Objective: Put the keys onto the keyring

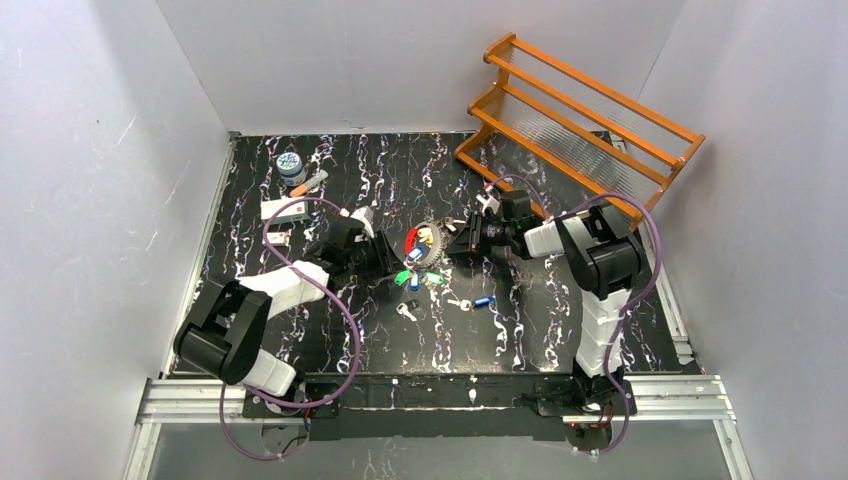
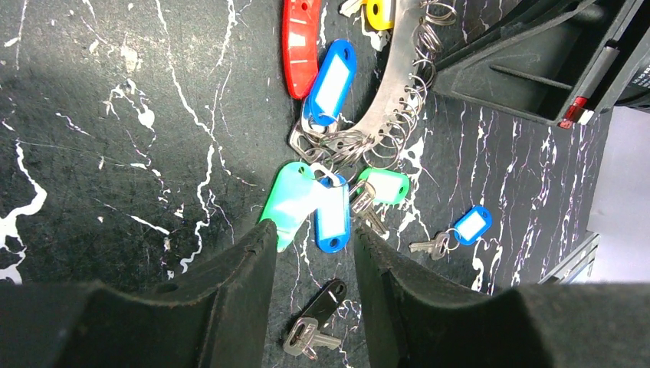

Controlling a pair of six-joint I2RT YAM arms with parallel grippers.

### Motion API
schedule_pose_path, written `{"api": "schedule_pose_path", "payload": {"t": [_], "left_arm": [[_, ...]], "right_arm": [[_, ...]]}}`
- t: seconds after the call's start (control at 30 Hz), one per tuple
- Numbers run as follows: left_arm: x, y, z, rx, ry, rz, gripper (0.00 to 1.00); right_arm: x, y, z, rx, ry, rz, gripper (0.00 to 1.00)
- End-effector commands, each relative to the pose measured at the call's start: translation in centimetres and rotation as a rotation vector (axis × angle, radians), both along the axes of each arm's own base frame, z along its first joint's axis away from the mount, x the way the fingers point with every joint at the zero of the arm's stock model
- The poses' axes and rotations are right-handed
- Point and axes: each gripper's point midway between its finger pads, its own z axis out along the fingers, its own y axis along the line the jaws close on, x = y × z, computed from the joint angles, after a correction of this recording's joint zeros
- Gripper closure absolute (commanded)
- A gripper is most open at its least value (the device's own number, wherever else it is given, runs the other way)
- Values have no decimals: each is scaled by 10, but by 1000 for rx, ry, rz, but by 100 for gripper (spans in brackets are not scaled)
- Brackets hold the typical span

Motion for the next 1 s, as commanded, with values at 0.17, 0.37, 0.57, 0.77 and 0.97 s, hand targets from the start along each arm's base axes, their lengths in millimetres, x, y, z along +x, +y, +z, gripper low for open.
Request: {"api": "schedule_pose_path", "payload": {"t": [0.17,0.37,0.57,0.77,0.97], "left_arm": [[-1,0,11,-5,-28,-4,59],[-2,1,12,0,-31,-7,59],[2,3,25,19,-68,-17,59],[13,7,57,66,-166,-46,59],[23,14,100,131,-290,-81,58]], "right_arm": [[1,6,-6,15,-38,21,76],[2,9,-5,14,-47,35,82],[2,11,12,-2,-126,89,99],[4,14,49,-89,-266,164,99],[7,15,113,-112,-458,203,99]]}}
